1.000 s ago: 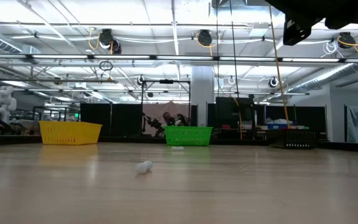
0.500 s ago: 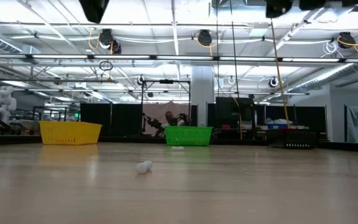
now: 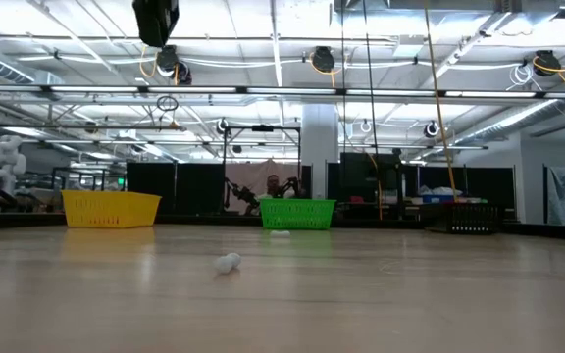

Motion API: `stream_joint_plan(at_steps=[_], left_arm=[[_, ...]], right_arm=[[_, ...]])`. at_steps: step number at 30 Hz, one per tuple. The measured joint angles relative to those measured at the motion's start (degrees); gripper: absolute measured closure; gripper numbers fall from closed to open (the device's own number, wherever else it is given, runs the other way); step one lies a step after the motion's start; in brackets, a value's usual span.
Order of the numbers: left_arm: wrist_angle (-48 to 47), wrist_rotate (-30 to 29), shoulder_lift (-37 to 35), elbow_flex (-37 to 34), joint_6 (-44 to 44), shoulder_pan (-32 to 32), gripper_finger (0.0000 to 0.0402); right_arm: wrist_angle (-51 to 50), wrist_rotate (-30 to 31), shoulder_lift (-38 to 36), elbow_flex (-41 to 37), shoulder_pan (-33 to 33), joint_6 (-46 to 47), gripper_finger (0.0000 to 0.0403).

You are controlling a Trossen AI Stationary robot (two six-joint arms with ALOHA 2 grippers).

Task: Sort Halloween decoration
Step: Put the orange skeleton toy into the yellow bin

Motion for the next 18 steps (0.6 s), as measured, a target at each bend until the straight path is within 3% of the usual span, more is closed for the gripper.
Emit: stream_joint_plan(at_steps=[4, 12, 18], left_arm=[[0.04, 0.15, 0.0, 0.0, -2.11, 1.57, 0.0208], [-0.3, 0.33, 0.0, 0.94, -5.09, 4.33, 0.0208], [-0.95, 1.97, 0.0, 3.22, -5.07, 6.65, 0.0208]], right_arm=[[0.1, 0.36, 0.0, 0.15, -0.25, -1.1, 0.0401], [-0.02, 8.68, 0.0, 0.15, -0.32, -2.21, 0.0401], [-0.03, 8.97, 0.0, 0.15, -0.65, -2.81, 0.0401]])
